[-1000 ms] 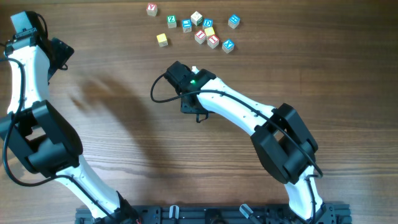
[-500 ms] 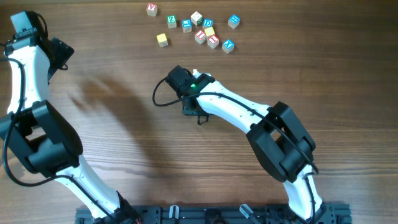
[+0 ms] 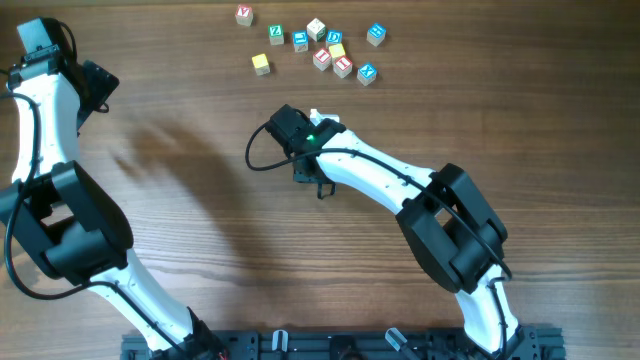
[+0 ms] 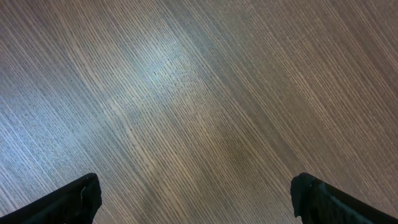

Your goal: Form a circle

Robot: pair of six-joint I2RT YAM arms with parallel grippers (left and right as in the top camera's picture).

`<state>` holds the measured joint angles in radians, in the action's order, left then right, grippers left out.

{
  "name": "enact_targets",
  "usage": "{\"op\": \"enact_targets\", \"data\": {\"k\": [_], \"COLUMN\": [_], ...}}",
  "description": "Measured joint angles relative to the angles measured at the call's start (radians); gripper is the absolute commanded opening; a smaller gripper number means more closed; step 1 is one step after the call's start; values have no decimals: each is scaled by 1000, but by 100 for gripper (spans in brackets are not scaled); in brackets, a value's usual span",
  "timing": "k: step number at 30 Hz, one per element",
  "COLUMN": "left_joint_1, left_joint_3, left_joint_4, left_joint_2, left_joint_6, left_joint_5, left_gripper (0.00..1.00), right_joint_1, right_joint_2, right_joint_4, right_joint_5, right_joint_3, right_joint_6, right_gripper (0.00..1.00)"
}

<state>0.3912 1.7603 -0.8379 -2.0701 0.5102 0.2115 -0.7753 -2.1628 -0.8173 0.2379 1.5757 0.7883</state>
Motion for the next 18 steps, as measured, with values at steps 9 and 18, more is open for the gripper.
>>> {"op": "enact_targets", "data": {"k": [9, 18], "left_joint_1": [0, 0], "left_joint_3": [0, 0], "left_joint_4": [0, 0], "left_joint_2": [0, 0], "left_joint_6": [0, 0], "left_joint_5": [0, 0], "left_gripper": [100, 100], "right_joint_1": [0, 0], "right_joint_2": [0, 0], "right_joint_4": [16, 14], "right_joint_5": [7, 25], "right_joint_3": [0, 0], "right_joint_6": [-18, -27], "right_gripper": [4, 4]}}
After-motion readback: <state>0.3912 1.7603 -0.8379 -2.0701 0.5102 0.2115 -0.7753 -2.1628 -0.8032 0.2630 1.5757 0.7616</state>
